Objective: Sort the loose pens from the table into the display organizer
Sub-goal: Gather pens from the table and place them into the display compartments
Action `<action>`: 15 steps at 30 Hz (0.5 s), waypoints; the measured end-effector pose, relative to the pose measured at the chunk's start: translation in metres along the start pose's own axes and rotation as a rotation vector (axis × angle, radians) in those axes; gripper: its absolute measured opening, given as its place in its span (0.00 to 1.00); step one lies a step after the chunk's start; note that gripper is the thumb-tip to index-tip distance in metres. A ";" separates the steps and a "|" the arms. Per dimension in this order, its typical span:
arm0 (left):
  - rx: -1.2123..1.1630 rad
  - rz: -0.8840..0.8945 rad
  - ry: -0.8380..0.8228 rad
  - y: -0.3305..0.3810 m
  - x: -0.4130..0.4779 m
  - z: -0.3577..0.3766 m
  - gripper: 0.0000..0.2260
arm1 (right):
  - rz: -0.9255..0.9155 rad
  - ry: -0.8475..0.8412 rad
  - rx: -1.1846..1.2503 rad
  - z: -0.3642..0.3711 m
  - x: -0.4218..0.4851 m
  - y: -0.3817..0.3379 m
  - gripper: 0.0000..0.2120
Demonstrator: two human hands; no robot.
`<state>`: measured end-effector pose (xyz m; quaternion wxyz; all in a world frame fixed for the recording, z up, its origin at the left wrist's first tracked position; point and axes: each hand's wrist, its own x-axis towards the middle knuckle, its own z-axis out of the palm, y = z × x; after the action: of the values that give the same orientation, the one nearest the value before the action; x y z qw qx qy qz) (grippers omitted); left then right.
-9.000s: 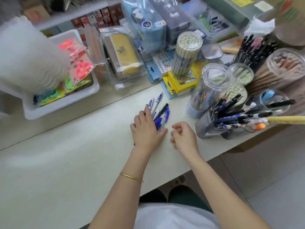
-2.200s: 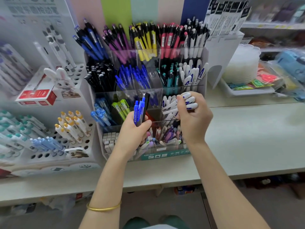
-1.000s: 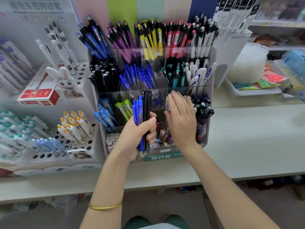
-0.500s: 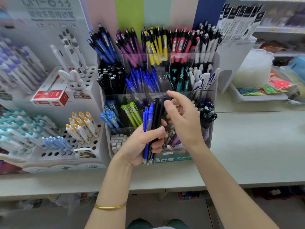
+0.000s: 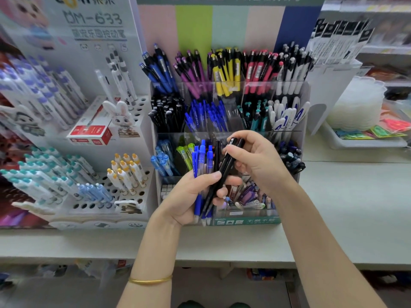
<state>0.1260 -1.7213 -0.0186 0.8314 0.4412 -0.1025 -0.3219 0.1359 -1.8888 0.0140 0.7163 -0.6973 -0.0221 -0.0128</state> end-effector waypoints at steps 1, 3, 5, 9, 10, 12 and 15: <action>-0.007 -0.008 0.004 0.000 0.000 0.000 0.18 | 0.026 -0.007 0.005 0.001 0.001 -0.002 0.06; -0.020 -0.022 -0.001 0.002 0.000 -0.001 0.17 | 0.094 -0.033 0.041 0.001 0.003 -0.006 0.07; -0.024 -0.039 -0.014 0.004 -0.002 -0.001 0.15 | 0.178 -0.091 0.057 0.000 0.005 -0.010 0.09; -0.012 -0.093 -0.018 0.010 -0.008 -0.003 0.13 | 0.270 -0.219 -0.016 0.004 0.007 -0.014 0.10; -0.008 -0.097 -0.015 0.011 -0.009 -0.002 0.12 | 0.281 -0.227 -0.033 0.005 0.009 -0.014 0.06; 0.003 -0.091 0.008 0.013 -0.011 -0.002 0.11 | 0.308 -0.229 -0.037 0.009 0.011 -0.014 0.05; 0.082 -0.066 0.039 0.017 -0.013 -0.004 0.14 | 0.283 -0.241 -0.061 0.016 0.014 -0.016 0.10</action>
<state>0.1256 -1.7039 -0.0056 0.8033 0.4843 -0.0847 -0.3361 0.1489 -1.8729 0.0313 0.6816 -0.7114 -0.0087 0.1710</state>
